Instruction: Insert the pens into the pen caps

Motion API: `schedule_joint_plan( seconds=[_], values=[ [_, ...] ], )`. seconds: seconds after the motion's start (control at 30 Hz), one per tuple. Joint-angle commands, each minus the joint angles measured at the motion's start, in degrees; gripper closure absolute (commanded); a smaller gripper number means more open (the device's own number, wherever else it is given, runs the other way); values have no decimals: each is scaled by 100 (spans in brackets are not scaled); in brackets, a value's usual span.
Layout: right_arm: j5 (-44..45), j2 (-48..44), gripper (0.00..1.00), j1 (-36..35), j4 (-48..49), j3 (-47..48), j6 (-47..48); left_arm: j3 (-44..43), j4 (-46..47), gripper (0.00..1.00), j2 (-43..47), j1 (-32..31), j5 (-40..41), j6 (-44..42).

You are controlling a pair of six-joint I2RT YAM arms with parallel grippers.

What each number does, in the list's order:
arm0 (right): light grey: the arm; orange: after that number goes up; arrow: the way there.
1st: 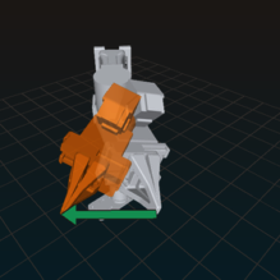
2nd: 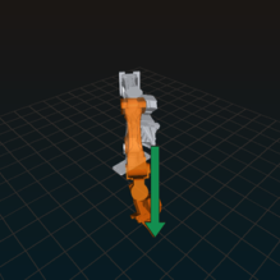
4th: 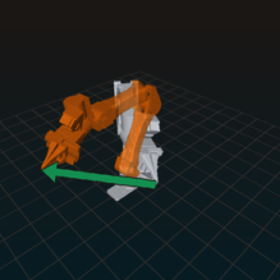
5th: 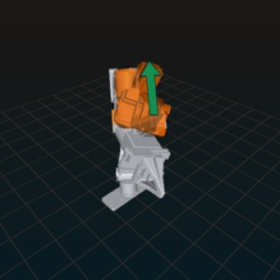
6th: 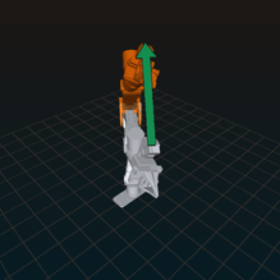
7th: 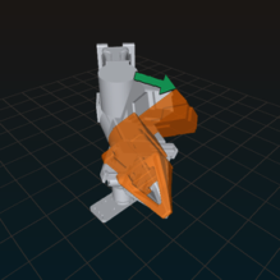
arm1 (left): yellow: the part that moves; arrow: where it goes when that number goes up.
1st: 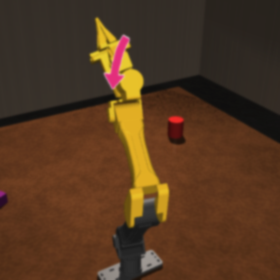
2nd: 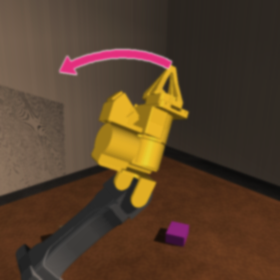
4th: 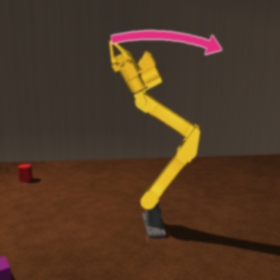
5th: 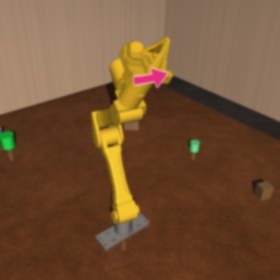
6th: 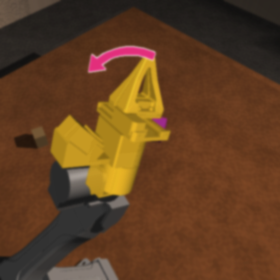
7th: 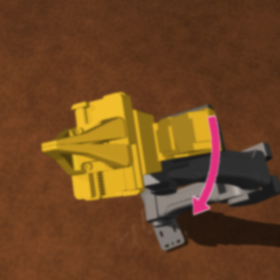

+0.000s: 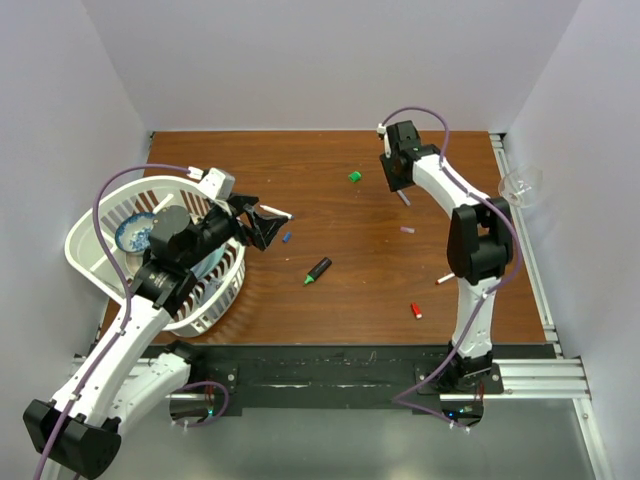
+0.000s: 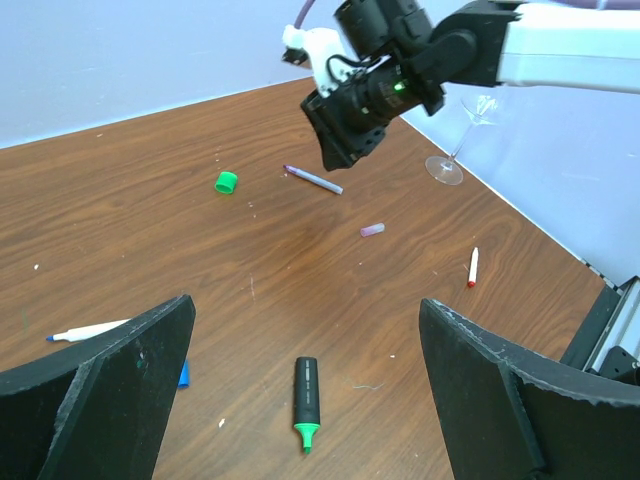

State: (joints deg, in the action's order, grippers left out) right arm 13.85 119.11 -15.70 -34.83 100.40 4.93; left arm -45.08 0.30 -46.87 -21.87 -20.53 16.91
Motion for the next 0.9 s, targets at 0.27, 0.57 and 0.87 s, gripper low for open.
schedule_joint_plan(
  seconds=[0.27, 0.57, 0.87],
  values=[
    [-400, 1105, 66, 217, -349, 1446, 333, 78, 146, 1, -41, 16, 41, -117],
    [-506, 1747, 69, 296, -349, 2000, 597, 70, 155, 2, -77, 16, -12, -117],
    [-559, 2020, 72, 322, -692, 2080, 535, 61, 146, 1, -85, 16, 14, -135]
  ],
)
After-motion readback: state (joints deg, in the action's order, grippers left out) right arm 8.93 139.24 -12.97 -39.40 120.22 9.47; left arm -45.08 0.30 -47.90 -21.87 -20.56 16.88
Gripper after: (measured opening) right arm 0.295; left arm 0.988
